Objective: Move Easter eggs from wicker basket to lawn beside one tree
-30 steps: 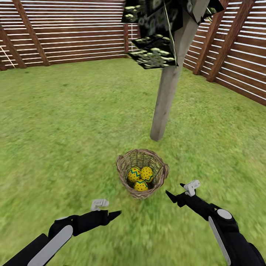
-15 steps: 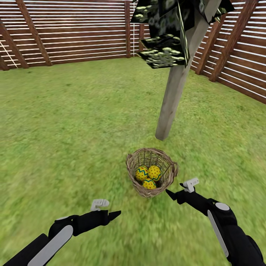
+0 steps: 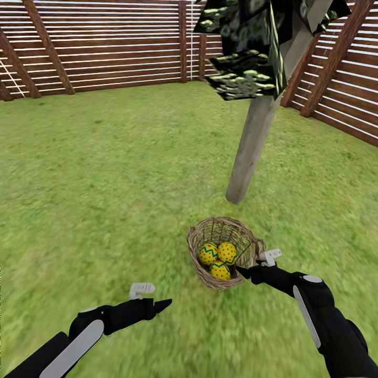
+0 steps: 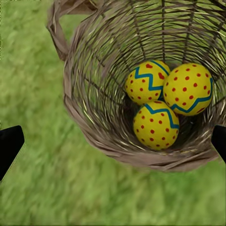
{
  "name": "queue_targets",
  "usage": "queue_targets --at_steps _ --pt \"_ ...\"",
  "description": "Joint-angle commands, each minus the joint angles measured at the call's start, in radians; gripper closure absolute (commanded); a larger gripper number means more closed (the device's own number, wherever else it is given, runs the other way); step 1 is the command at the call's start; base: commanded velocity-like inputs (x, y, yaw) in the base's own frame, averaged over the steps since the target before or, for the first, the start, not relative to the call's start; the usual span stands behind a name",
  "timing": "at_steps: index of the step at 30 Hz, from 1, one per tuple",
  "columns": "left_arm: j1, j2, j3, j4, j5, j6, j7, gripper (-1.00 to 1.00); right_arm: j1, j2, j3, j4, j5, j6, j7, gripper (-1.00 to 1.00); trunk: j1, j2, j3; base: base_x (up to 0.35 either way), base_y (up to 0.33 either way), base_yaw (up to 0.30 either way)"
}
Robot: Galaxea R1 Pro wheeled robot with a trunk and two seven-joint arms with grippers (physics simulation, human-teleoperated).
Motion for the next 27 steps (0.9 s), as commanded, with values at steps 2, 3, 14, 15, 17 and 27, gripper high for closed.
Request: queue_targets --at_steps 2,3,14,15,17,27 --pt "-0.001 0.000 0.000 0.000 0.004 0.002 -0.001 -1.00 -0.001 0.000 -0.001 -0.001 0.003 0.008 0.006 -1.00 0.000 0.000 -0.001 0.166 0.248 0.000" --pt "-0.001 0.000 0.000 0.000 0.005 0.002 0.000 -1.00 -0.001 0.001 -0.001 0.001 0.003 0.008 0.006 -1.00 0.000 0.000 -0.001 0.160 0.251 0.000" --pt "-0.001 0.003 0.001 0.000 0.004 0.001 0.002 -1.00 -0.002 0.009 0.000 0.008 0.042 0.053 -0.031 -1.00 0.000 0.000 -0.001 0.103 0.098 0.000" --pt "-0.001 0.003 0.001 0.000 0.004 0.001 0.002 -1.00 -0.003 0.009 0.000 0.008 0.043 0.065 -0.034 -1.00 0.000 0.000 -0.001 0.196 0.101 0.000" --pt "-0.001 0.003 0.001 0.001 0.004 0.001 0.002 -1.00 -0.003 0.009 0.000 0.008 0.042 0.081 -0.044 -1.00 0.000 0.000 -0.001 0.232 0.127 0.000" --pt "-0.001 0.003 0.001 0.001 0.004 0.001 0.004 -1.00 -0.025 0.031 0.002 0.012 0.034 0.141 -0.097 -1.00 0.000 0.000 -0.001 0.227 0.142 0.000"
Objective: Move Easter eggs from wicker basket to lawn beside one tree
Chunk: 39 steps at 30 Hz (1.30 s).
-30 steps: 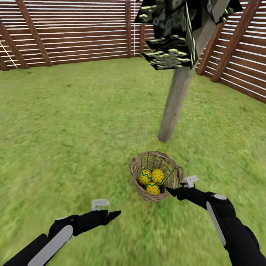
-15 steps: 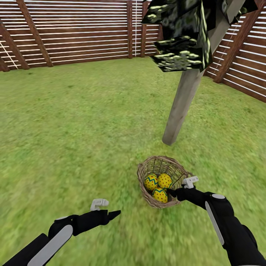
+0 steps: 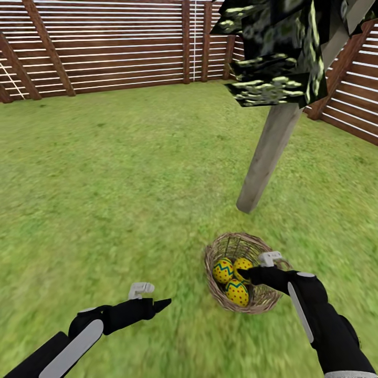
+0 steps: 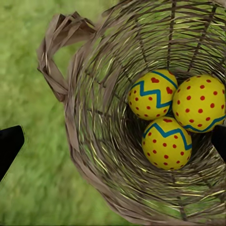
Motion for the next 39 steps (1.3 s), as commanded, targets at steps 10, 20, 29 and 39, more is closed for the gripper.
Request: queue_targets --at_steps 10,20,29,39 --pt "-0.001 0.000 0.000 0.001 0.005 0.002 0.000 -1.00 -0.021 0.014 -0.007 0.023 0.008 0.075 -0.001 -1.00 0.000 0.000 -0.002 0.009 0.006 0.000" --pt "-0.001 -0.004 0.001 0.001 0.006 0.002 0.002 -1.00 -0.020 0.015 -0.060 0.067 0.003 0.071 -0.049 -1.00 0.000 0.000 -0.017 0.000 0.000 0.000" --pt "-0.001 -0.010 0.000 0.001 0.004 0.001 0.003 -1.00 -0.020 0.015 -0.059 0.072 0.004 0.065 -0.051 -1.00 0.000 0.000 -0.032 0.059 -0.004 0.000" --pt "-0.001 -0.010 0.000 0.001 -0.006 -0.001 0.003 -1.00 -0.020 0.015 -0.060 0.072 0.004 0.065 -0.051 -1.00 0.000 0.000 -0.048 0.058 -0.026 0.000"
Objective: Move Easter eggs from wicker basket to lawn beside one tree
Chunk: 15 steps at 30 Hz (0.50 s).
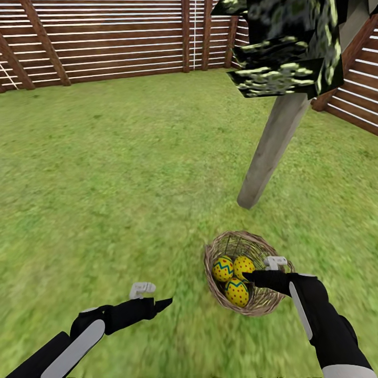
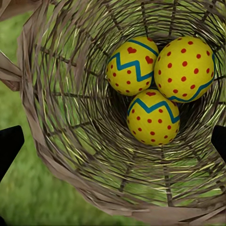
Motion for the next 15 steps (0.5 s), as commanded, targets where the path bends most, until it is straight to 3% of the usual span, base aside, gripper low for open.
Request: queue_targets --at_steps 1,15 --pt "-0.001 0.001 -0.001 0.000 0.005 0.002 0.000 -1.00 -0.001 0.000 -0.001 -0.001 0.005 0.004 0.006 -1.00 0.000 0.000 -0.002 0.000 0.000 0.000" --pt "-0.001 0.001 -0.001 0.000 0.006 0.002 0.001 -1.00 -0.001 0.000 -0.002 0.014 0.002 0.004 0.006 -1.00 0.000 0.000 -0.025 0.000 0.000 0.000"
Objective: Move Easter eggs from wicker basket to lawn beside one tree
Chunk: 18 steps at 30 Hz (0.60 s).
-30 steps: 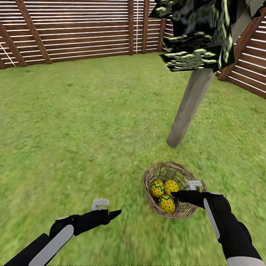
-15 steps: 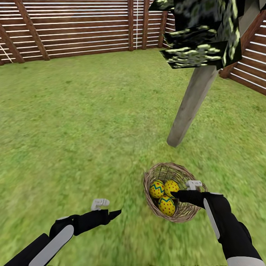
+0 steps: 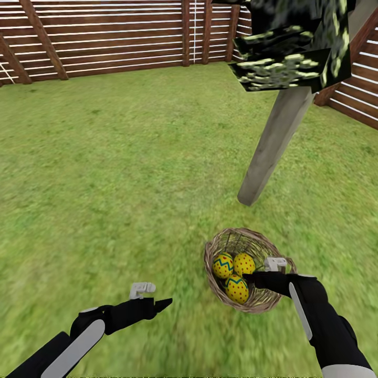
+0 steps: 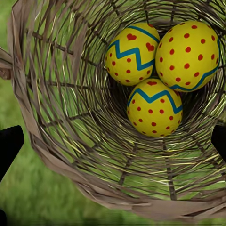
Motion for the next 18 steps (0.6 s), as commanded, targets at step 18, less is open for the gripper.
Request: queue_targets --at_steps 18 --pt "-0.001 0.000 -0.002 -0.001 0.000 0.002 0.000 -1.00 0.000 0.000 -0.004 0.012 0.005 0.004 0.006 -1.00 0.000 0.000 -0.029 0.098 0.000 0.000"
